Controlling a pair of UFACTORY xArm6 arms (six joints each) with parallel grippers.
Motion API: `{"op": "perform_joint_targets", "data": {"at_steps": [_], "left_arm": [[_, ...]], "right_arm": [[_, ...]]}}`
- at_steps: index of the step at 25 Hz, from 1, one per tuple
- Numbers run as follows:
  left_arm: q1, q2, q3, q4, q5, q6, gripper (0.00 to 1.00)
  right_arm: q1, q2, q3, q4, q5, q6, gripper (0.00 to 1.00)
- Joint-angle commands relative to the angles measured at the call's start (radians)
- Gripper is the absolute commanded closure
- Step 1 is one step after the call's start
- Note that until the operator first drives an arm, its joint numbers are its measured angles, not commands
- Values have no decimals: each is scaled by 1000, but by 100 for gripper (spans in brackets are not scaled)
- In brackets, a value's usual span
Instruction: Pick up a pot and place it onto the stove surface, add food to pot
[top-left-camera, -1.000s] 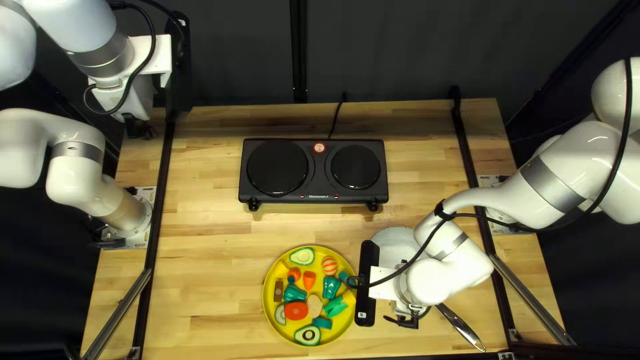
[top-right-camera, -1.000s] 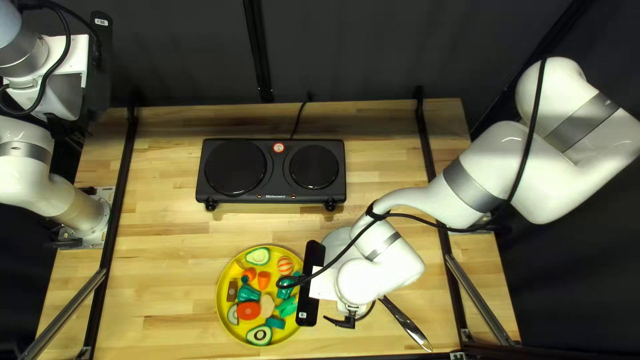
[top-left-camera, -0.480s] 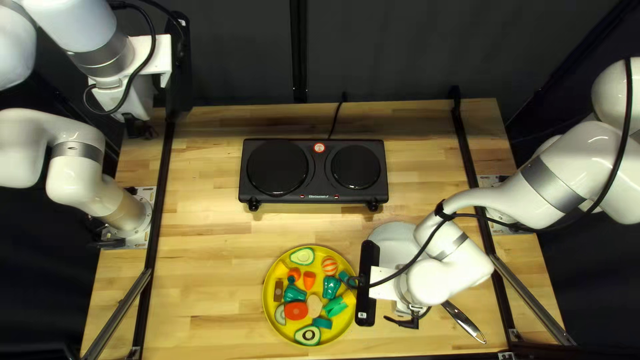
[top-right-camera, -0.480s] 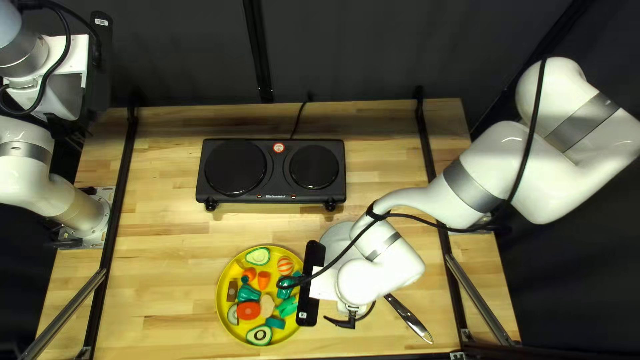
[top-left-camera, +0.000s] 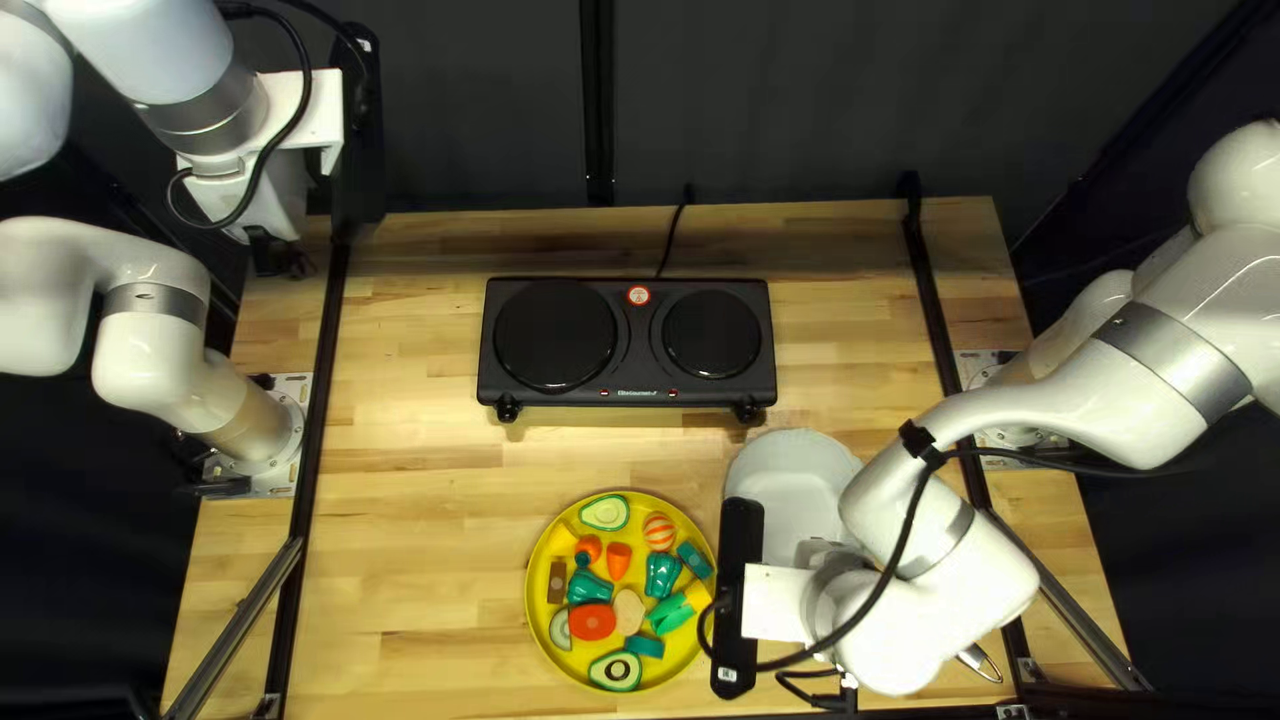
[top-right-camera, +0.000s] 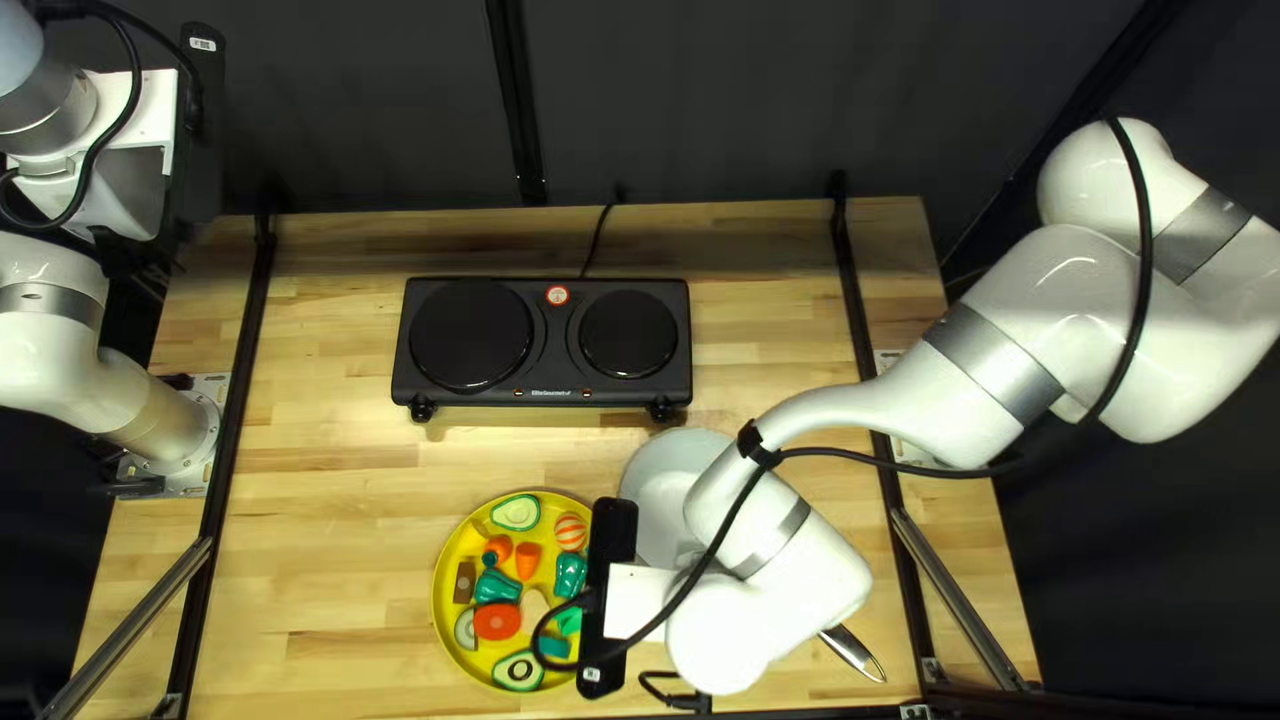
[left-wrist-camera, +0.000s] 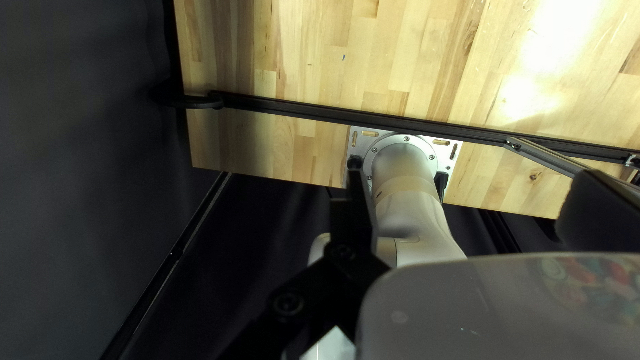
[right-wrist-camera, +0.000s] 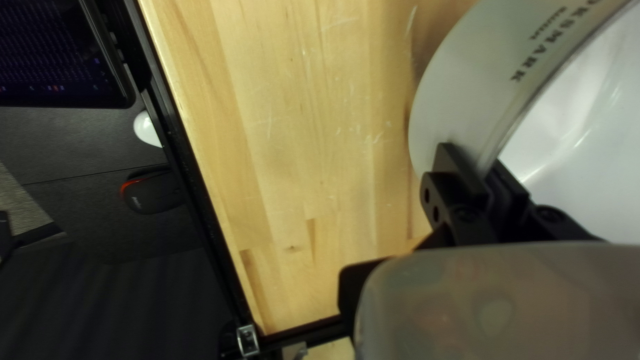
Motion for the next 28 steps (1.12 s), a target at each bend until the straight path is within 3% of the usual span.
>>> {"op": "perform_joint_targets", "data": {"at_steps": [1, 4, 6, 8, 19, 24, 28], "left_arm": [[0, 0, 0, 0, 0, 0, 0], [0, 0, 0, 0, 0, 0, 0], [0, 0, 0, 0, 0, 0, 0], [0, 0, 0, 0, 0, 0, 0], [0, 0, 0, 0, 0, 0, 0], [0, 0, 0, 0, 0, 0, 0], [0, 0, 0, 0, 0, 0, 0]], "right_arm": [[-67, 100, -161, -28, 105, -170, 100], [-113, 147, -235, -47, 124, -301, 100], [-150, 203, -333, -62, 155, -388, 100], [-160, 223, -375, -65, 169, -417, 100], [-160, 223, -375, -65, 169, -417, 100], [-209, 175, -259, -91, 63, -400, 100], [-255, 220, -317, -117, 64, -441, 100]]}}
